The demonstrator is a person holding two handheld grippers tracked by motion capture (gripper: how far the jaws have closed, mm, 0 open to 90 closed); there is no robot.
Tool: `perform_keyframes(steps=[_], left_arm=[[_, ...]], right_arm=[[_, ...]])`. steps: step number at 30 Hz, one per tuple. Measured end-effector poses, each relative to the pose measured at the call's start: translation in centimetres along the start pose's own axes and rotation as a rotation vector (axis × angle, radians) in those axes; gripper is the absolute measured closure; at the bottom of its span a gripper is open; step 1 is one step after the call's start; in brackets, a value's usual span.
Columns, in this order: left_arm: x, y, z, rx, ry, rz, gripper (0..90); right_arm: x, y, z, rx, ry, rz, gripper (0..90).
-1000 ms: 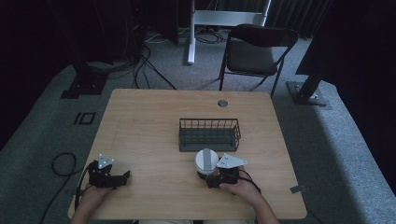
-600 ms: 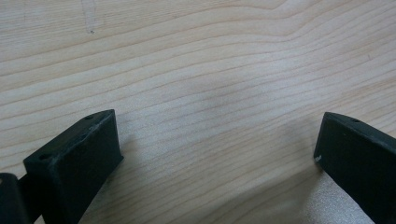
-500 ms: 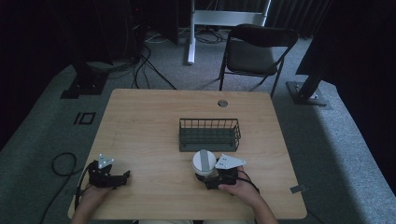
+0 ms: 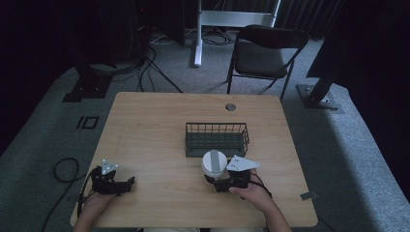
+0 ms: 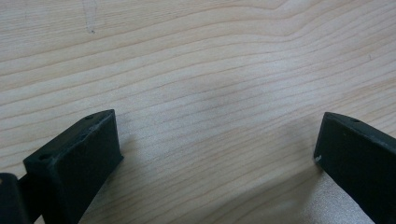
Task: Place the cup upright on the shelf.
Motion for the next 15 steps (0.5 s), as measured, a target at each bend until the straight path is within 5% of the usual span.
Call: perform_keyframes(steps=[15], left_arm=[[0.0, 0.0, 0.0, 0.0, 0.0, 0.0, 0.5]], right_arm=[[-1.2, -3.6, 1.3, -0.051, 0.062, -0.012, 18.1]])
Point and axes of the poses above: each handheld gripper's, and its own axes: z roughly backward along the jaws, y roughly out of its underside, x roughly to its left, the point moved 4 cm from there along -z, roughly forward along the jaws, and after that the axes turned 5 degrees about y, right-handed, at the moved point
